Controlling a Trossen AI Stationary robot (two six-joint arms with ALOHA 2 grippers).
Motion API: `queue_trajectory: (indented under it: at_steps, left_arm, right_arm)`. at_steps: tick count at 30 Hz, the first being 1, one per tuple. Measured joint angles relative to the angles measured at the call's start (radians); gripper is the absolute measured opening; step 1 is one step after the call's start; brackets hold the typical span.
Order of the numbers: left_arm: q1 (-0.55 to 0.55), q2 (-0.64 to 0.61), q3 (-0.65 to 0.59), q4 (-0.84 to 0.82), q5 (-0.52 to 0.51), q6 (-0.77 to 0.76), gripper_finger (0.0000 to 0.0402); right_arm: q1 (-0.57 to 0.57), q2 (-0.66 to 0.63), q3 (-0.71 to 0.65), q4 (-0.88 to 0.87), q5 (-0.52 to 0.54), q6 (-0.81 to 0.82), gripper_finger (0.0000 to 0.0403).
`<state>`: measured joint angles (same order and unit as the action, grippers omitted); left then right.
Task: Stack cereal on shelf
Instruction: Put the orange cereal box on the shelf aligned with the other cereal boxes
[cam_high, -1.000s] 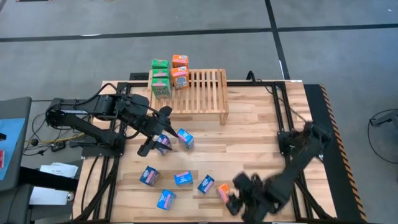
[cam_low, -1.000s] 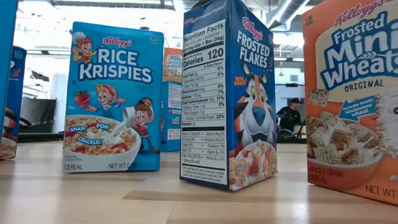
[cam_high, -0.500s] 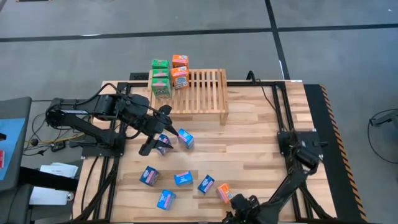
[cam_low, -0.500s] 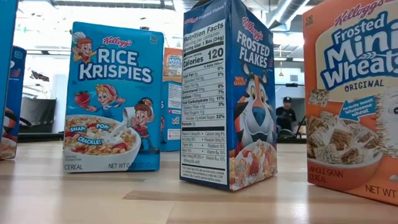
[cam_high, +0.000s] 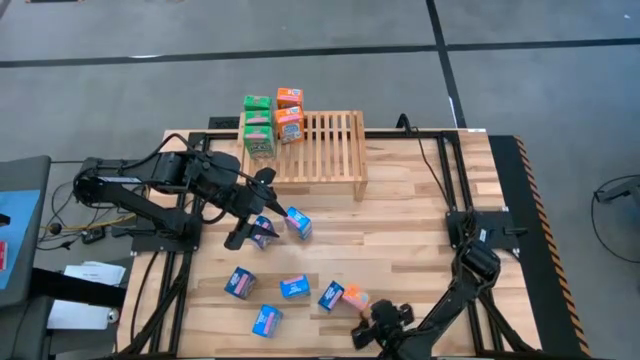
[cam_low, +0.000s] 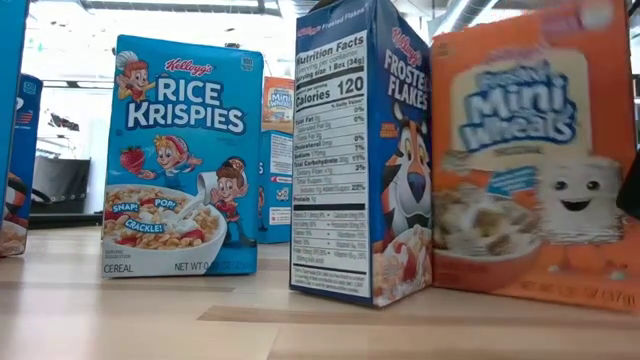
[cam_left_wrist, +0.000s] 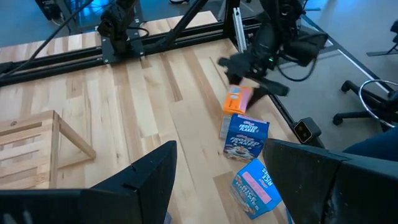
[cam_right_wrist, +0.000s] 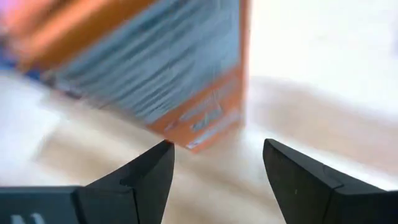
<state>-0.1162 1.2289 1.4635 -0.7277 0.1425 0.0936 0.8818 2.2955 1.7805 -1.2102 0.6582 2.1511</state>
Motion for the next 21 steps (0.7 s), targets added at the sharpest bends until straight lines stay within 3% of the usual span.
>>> queue_trajectory:
  at_steps: [3,8,14,21]
  left_arm:
    - [0.000,0.000,0.000,0.000,0.000,0.000,0.0228]
    - [0.000,0.000,-0.024,0.006,0.000,0.000,0.0228]
    - [0.000,0.000,-0.081,0.013,0.002,-0.004,0.0228]
    - [0.000,0.000,-0.107,0.053,0.003,-0.033,0.0228]
  right_arm:
    - [-0.002,0.000,-0.001,-0.078,0.011,0.029,0.0270]
    - [-0.006,-0.007,-0.001,-0.067,0.106,-0.023,0.0270]
    - [0.011,-0.014,-0.003,-0.110,0.134,-0.022,0.0270]
    - [0.061,-0.180,-0.035,-0.338,0.132,-0.029,0.0270]
